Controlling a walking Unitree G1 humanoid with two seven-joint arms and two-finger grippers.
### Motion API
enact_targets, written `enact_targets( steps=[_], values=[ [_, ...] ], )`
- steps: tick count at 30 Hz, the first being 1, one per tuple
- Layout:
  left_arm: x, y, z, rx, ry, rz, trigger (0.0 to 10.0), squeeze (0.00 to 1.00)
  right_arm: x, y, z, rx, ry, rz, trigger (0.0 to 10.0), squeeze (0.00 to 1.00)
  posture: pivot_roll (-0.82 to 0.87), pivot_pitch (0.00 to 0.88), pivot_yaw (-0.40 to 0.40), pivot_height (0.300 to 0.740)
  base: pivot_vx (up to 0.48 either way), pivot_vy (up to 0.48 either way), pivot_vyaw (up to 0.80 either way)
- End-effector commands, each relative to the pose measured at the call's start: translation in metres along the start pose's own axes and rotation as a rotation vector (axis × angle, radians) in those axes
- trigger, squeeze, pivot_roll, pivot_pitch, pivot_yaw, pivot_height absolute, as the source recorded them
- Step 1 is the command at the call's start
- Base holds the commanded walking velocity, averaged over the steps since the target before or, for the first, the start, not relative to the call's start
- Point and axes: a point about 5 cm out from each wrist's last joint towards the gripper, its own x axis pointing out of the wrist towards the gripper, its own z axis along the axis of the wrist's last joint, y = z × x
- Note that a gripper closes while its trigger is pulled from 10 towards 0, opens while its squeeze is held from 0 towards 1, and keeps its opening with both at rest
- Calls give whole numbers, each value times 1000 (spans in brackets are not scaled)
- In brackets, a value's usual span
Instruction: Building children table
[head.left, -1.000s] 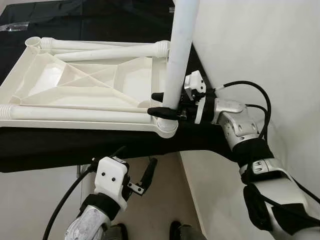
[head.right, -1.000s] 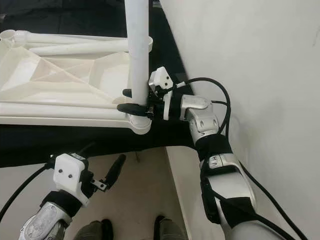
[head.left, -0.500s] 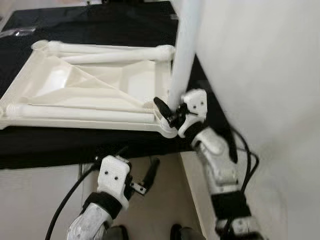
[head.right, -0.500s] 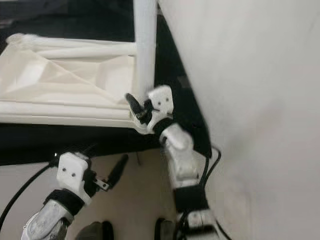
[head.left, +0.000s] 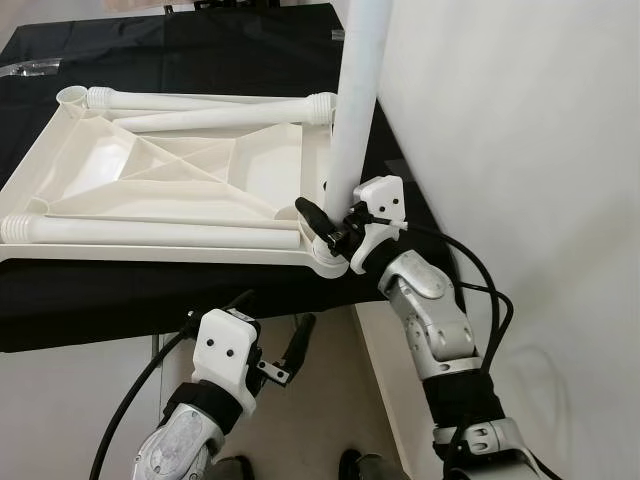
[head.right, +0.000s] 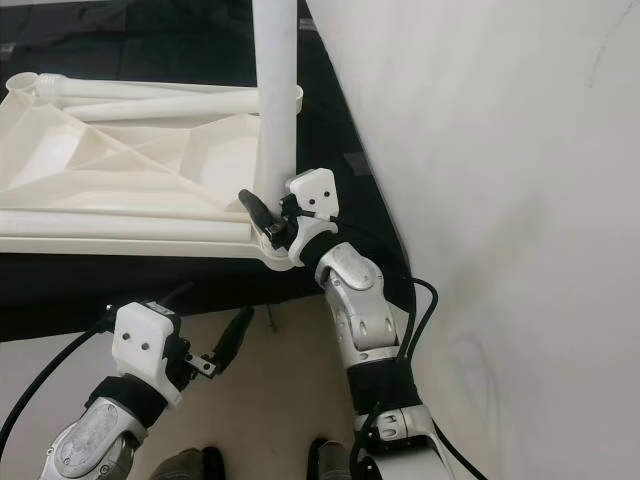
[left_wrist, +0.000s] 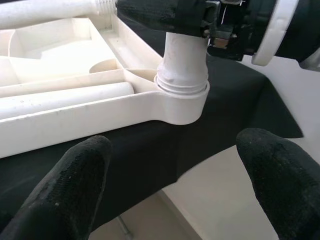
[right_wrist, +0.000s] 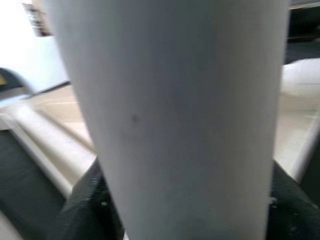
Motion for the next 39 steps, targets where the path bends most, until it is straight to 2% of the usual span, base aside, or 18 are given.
enact_targets(
  steps=[1, 2, 3, 5, 6, 7, 8, 12, 16, 20, 21, 22, 32, 34, 36, 37, 38, 39],
  values=[
    [-1, -2, -6, -14, 33, 0, 10000, 0, 5, 7, 1, 3, 2, 93, 10000, 94, 73, 240, -46, 740, 0, 0, 0],
    [-1, -2, -6, -16, 33, -1, 10000, 0, 6, 5, 5, -7, 0, 171, 10000, 0, 74, 242, -46, 740, 0, 0, 0],
    [-1, -2, -6, -16, 33, -1, 10000, 0, 6, 5, 5, -7, 0, 171, 10000, 0, 74, 242, -46, 740, 0, 0, 0],
    [-1, -2, -6, -18, 33, -3, 10000, 0, 6, 2, 12, -24, 1, 306, 10000, 0, 79, 244, -44, 740, 0, 0, 0],
    [-1, -2, -6, -18, 33, -3, 10000, 0, 6, 2, 12, -24, 1, 306, 10000, 0, 79, 244, -44, 740, 0, 0, 0],
    [-2, -3, -6, -18, 34, -5, 10000, 0, 5, -4, 17, -43, 10, 383, 10000, 0, 86, 247, -43, 740, 0, 0, 0],
    [-2, -3, -6, -18, 34, -5, 10000, 0, 5, -4, 17, -43, 10, 383, 10000, 0, 86, 247, -43, 740, 0, 0, 0],
    [-2, -3, -6, -17, 34, -5, 10000, 0, 6, -22, 32, -86, 34, 507, 10000, 0, 96, 249, -45, 740, 0, 0, 0],
    [-3, -4, -6, -16, 35, -3, 10000, 0, 7, -27, 38, -110, 69, 589, 10000, 0, 100, 250, -44, 740, 0, 0, 0],
    [-3, -4, -6, -17, 35, -3, 10000, 0, 8, -33, 41, -109, 80, 608, 10000, 0, 102, 252, -47, 740, 0, 0, 0],
    [-3, -4, -5, -17, 35, -5, 10000, 0, 8, -35, 42, -106, 85, 613, 8824, 0, 103, 252, -47, 740, 0, 0, 0],
    [-2, -5, -5, -18, 35, -8, 10000, 0, 8, -38, 42, -108, 103, 623, 78, 0, 104, 252, -47, 740, 0, 0, 0],
    [-1, -6, -6, -22, 33, -9, 10000, 0, 9, -42, 41, -106, 112, 673, 0, 0, 104, 254, -51, 740, 0, 0, 0],
    [-1, -6, -6, -24, 33, -8, 10000, 0, 9, -44, 40, -113, 111, 652, 0, 0, 90, 252, -60, 740, 0, 0, 0],
    [-1, -7, -6, -25, 32, -10, 10000, 0, 6, -46, 36, -143, 119, 598, 0, 0, 82, 247, -68, 740, 0, 0, 0],
    [0, -8, -6, -30, 29, -9, 10000, 0, 1, -45, 20, -144, 153, 428, 0, 0, 64, 257, -74, 740, 0, 0, 0],
    [0, -8, -6, -30, 29, -9, 10000, 0, 1, -45, 20, -144, 153, 428, 0, 0, 64, 257, -74, 740, 0, 0, 0],
    [0, -8, -6, -33, 27, -9, 10000, 0, -1, -45, 12, -140, 172, 346, 0, 0, 64, 257, -74, 740, 0, 0, 0]
  ],
)
